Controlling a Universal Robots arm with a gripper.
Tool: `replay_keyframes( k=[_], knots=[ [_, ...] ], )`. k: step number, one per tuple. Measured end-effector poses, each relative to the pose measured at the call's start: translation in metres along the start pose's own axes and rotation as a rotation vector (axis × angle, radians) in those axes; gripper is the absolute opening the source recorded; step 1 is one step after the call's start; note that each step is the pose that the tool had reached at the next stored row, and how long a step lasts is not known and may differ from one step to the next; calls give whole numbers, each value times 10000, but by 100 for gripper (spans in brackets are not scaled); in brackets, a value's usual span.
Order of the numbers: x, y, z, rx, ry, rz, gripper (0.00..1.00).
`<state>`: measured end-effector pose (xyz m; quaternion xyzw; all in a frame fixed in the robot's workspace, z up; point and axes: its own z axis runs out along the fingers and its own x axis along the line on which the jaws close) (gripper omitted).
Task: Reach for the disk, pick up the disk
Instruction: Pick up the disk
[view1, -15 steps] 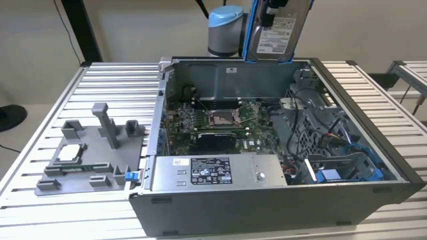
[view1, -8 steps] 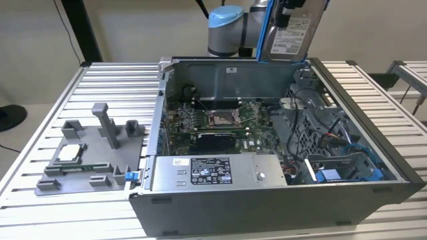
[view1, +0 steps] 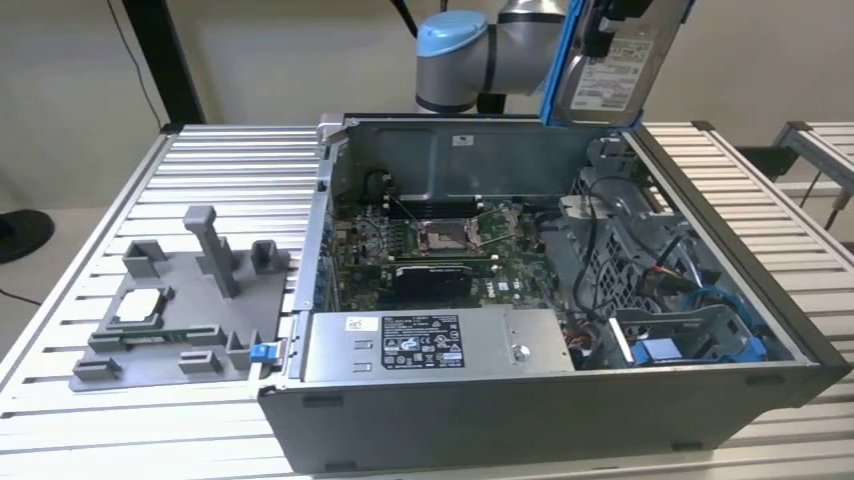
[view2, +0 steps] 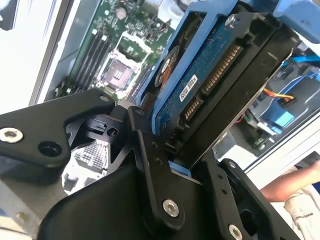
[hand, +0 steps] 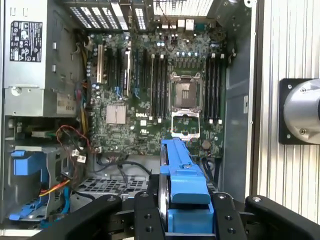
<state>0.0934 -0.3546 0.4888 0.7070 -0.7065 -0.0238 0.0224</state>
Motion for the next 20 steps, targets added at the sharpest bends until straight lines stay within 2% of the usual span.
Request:
replay_keyframes(
  k=[4, 17, 20],
  knots=[
    [22, -102, -6, -1, -1, 0, 0],
    [23, -105, -7, 0, 16, 1, 0],
    [58, -105, -7, 0, 15, 1, 0]
  ],
)
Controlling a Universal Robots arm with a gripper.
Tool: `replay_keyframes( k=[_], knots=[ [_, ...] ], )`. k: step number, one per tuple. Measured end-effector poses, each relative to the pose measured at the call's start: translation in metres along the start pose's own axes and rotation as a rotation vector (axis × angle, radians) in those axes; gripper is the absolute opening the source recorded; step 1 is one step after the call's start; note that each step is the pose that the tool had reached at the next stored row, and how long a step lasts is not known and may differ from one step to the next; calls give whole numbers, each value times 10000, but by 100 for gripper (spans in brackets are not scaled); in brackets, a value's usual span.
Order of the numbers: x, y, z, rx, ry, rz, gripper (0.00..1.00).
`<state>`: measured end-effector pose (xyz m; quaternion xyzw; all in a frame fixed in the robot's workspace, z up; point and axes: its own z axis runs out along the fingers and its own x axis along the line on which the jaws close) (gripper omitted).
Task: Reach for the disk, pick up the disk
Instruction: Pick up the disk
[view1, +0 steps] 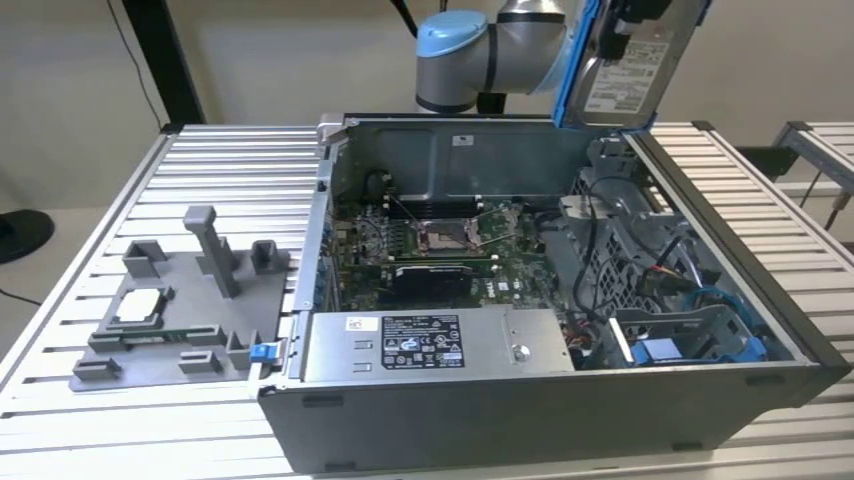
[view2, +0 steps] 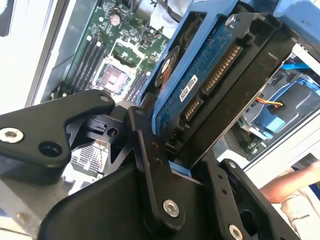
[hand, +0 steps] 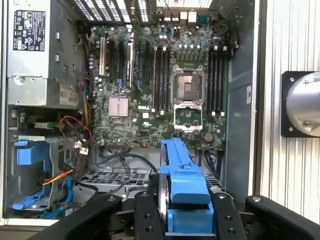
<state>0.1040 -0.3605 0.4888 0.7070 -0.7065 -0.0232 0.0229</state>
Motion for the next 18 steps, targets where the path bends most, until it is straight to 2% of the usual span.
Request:
replay_keyframes(
  k=[6, 18],
  knots=[
    [147, 0, 0, 0, 0, 0, 0],
    [562, 0, 1, -1, 1, 0, 0]
  ],
)
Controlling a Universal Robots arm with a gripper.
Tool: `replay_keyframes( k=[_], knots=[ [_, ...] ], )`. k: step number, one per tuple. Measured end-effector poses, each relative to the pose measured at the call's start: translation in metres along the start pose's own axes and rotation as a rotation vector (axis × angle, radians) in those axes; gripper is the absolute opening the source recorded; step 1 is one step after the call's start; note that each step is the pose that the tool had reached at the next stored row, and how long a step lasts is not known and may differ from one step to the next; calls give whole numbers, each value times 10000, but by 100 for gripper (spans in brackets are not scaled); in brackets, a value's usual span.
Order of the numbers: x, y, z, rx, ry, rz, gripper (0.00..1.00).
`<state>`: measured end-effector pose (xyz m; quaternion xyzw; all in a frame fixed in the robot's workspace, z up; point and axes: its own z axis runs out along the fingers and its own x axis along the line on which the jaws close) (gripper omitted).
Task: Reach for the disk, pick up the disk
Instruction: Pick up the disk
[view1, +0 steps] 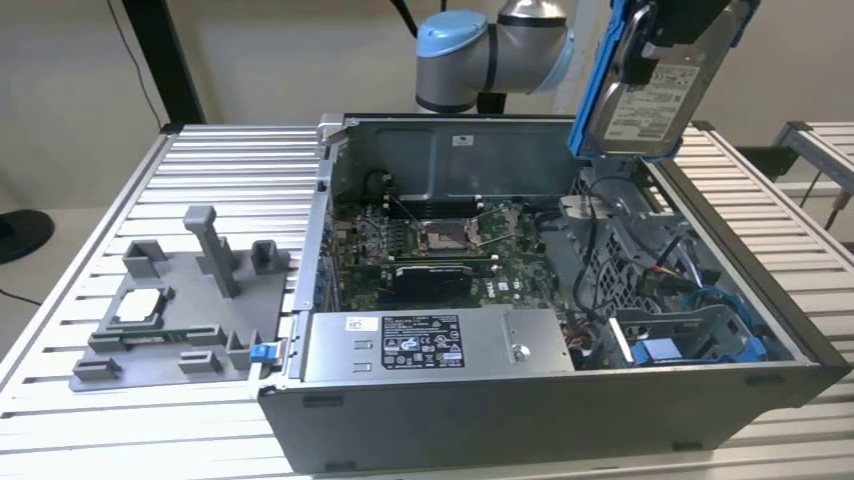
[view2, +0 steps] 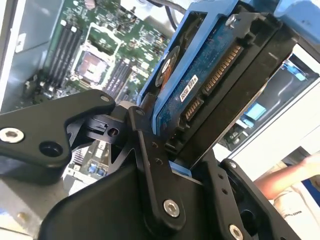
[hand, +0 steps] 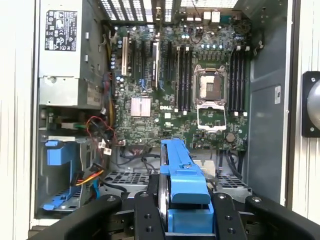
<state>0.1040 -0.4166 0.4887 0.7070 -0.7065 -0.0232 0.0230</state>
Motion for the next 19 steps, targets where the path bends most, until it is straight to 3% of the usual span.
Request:
replay_keyframes(
  k=[19],
  knots=[
    [686, 20, 7, 0, 0, 2, 0]
  ],
)
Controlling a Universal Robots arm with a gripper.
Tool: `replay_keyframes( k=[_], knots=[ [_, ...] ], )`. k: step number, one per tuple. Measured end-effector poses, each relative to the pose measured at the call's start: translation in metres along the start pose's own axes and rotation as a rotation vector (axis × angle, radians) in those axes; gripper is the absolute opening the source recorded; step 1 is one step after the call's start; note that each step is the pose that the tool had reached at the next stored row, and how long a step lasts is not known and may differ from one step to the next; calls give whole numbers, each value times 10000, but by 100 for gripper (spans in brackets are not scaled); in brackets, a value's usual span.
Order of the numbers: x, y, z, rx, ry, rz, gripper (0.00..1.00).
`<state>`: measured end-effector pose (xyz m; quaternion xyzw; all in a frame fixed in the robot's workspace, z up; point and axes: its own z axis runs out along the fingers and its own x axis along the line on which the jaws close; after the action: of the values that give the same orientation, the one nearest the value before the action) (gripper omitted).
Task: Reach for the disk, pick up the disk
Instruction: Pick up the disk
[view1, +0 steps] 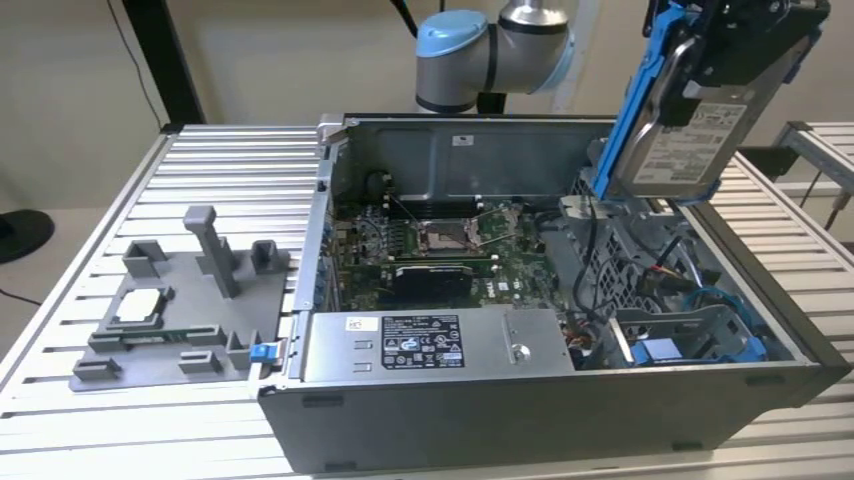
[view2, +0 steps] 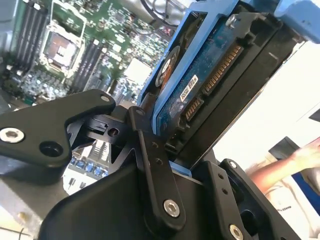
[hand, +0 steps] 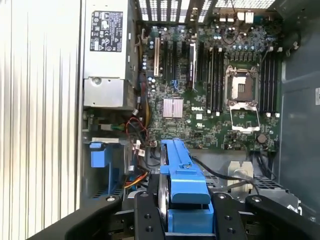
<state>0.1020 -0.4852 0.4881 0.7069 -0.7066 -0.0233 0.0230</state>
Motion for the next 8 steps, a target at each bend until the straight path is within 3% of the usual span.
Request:
replay_keyframes(
  k=[5, 8],
  knots=[
    [219, 4, 10, 0, -13, 1, 0],
    [317, 3, 25, 43, -137, -8, 0]
  ],
)
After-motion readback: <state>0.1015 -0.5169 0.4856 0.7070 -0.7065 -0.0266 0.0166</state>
